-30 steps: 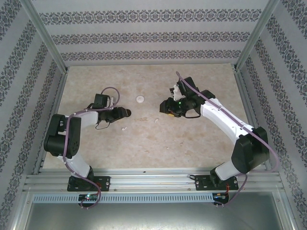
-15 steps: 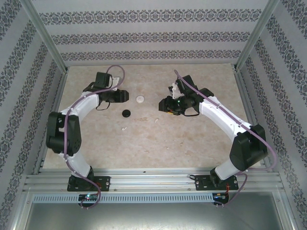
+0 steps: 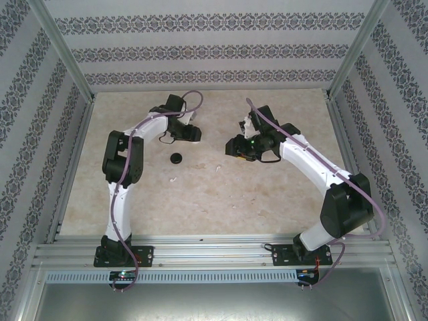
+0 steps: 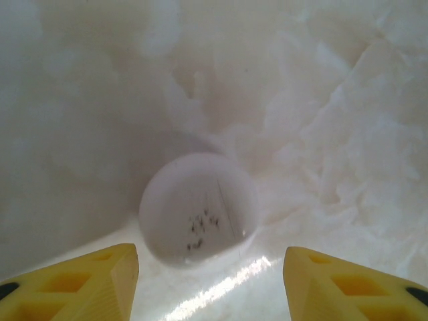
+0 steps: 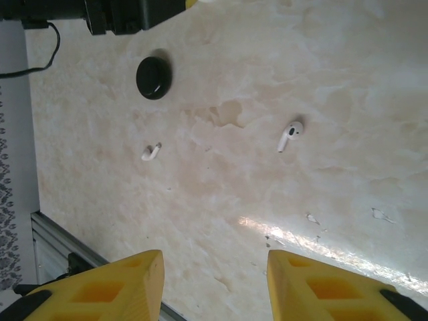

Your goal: Insert wireless bluetooth earbuds into charging case

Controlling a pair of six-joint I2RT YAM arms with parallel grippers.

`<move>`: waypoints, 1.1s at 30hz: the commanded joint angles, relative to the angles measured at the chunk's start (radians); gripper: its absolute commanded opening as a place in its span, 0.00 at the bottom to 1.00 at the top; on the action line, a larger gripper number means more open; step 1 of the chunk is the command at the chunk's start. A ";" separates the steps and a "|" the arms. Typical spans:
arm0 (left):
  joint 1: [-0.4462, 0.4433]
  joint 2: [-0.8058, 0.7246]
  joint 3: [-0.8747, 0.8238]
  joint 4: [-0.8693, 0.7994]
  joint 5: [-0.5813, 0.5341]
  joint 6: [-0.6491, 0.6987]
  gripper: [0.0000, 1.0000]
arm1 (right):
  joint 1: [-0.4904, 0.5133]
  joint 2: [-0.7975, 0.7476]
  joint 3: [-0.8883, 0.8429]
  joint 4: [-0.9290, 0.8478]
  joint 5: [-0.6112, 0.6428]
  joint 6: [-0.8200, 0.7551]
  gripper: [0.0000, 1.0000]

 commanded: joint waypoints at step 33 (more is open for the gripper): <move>-0.063 -0.167 -0.352 0.241 0.107 -0.190 0.50 | 0.007 -0.081 -0.113 0.031 0.011 0.025 0.45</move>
